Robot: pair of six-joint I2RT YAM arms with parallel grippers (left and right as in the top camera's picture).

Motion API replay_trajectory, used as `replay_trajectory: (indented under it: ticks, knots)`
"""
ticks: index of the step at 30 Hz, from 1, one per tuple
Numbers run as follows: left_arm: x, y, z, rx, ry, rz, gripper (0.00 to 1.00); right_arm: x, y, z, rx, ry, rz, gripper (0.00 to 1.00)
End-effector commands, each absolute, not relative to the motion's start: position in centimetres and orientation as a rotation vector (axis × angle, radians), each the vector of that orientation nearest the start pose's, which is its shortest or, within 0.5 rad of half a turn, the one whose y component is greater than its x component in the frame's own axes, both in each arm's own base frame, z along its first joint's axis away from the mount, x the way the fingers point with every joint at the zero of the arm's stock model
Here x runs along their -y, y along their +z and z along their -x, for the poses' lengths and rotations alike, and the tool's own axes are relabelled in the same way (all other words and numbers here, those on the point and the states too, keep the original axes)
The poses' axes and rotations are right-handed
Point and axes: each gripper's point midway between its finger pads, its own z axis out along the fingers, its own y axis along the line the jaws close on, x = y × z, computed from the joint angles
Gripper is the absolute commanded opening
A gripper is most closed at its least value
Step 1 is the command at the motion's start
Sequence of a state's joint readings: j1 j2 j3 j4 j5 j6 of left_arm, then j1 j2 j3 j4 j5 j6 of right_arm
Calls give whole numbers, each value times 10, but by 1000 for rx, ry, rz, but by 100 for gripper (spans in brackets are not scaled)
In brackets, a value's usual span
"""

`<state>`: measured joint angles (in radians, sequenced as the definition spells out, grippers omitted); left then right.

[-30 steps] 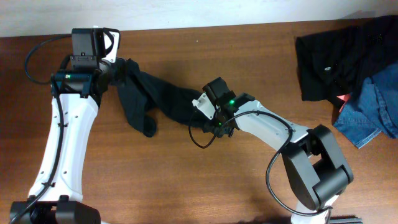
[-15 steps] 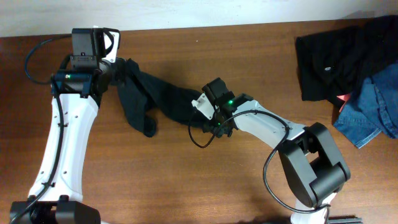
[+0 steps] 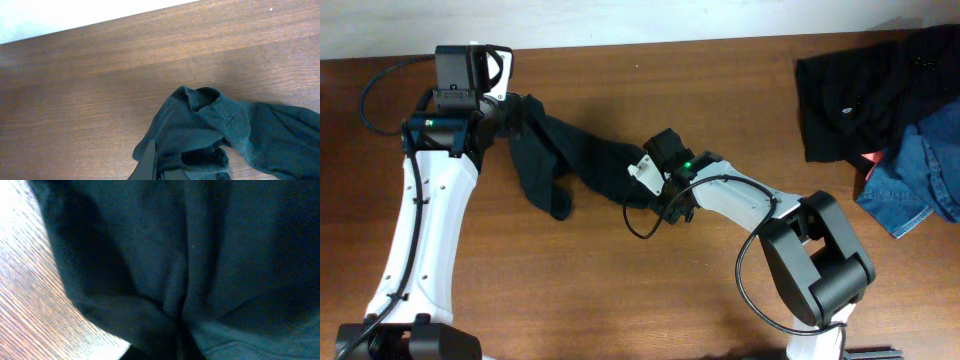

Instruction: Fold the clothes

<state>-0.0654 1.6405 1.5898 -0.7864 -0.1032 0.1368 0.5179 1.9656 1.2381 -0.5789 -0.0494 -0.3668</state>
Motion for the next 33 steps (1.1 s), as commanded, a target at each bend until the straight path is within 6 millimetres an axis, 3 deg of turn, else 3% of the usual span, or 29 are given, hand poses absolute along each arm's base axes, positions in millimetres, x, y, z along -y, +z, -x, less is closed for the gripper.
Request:
replay_trajectory:
  ticks: [1, 14, 16, 17, 20, 21, 23, 24, 33]
  knots:
    - [13, 257, -450, -2367, 141, -184, 1, -207, 5, -352, -2617, 87, 1232, 4]
    - [13, 256, -450, -2368, 141, -184, 1, -216, 91, -369, -2576, 89, 1212, 4]
    - [13, 256, -450, -2368, 141, -184, 1, -217, 93, -370, -2571, 90, 1210, 8]
    - [13, 256, -450, -2368, 141, -184, 1, -217, 93, -370, -2571, 90, 1210, 18]
    - [13, 256, -450, -2368, 141, -184, 0, -217, 93, -370, -2571, 91, 1211, 23]
    - [13, 256, -450, -2368, 141, -184, 1, -217, 93, -370, -2571, 91, 1211, 28]
    - [13, 256, -450, -2368, 141, -184, 0, -217, 93, -370, -2571, 91, 1210, 46]
    - [13, 256, -450, -2368, 141, -184, 1, -217, 93, -370, -2571, 91, 1211, 49]
    - [13, 256, -449, -2372, 141, -184, 1, -224, 86, -359, -2586, 184, 1232, 49]
